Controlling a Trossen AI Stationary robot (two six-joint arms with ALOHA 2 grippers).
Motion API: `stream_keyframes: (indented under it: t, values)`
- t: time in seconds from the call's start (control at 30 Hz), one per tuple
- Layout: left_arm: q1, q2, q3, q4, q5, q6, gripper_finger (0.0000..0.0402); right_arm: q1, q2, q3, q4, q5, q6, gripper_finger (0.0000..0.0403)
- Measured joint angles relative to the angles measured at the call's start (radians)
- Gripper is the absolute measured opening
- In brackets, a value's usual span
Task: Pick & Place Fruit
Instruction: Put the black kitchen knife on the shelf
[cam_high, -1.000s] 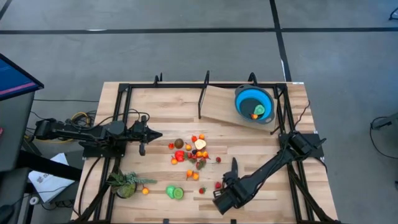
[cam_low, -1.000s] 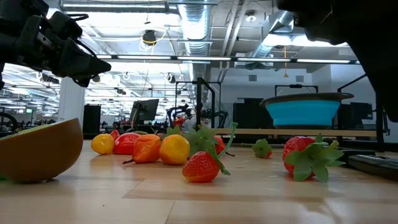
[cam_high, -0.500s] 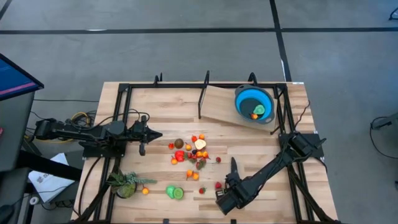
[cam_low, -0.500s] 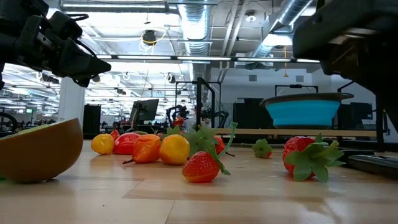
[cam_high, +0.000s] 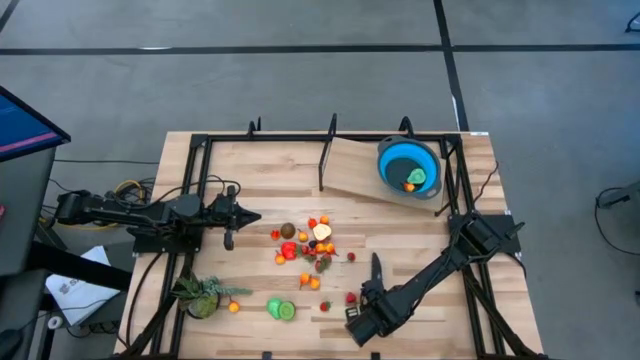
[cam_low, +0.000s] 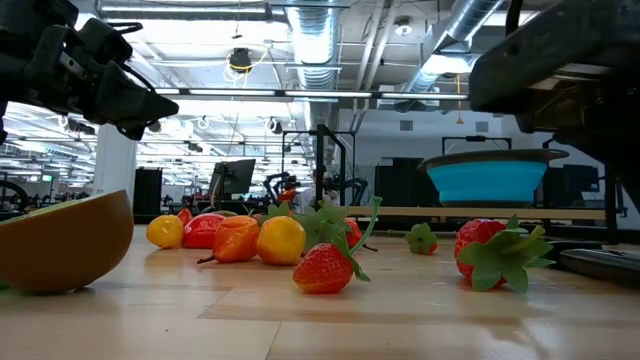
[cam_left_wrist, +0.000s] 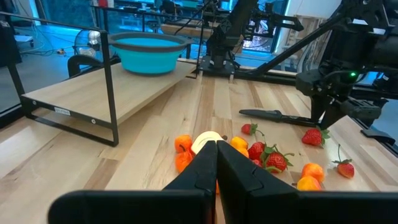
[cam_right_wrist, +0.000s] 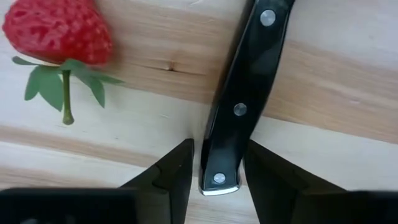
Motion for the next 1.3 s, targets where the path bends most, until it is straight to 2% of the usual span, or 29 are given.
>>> stream_keyframes:
  t: [0.3,0.6,1.3]
  values:
    - [0.0,0.0,0.0,0.0,0.0,0.0,0.0001,0.0,0.0,-0.001,-0.001,0.002,-0.019,0.0075]
    - [0.0,0.0,0.0,0.0,0.0,0.0,0.0001,0.001,0.005,0.04,-0.049,0.002,0.005,0.0075]
    - [0.0,0.0,0.0,0.001,0.0,0.0,0.0001,0.002,0.007,0.175,-0.199,-0.003,-0.07,0.0072]
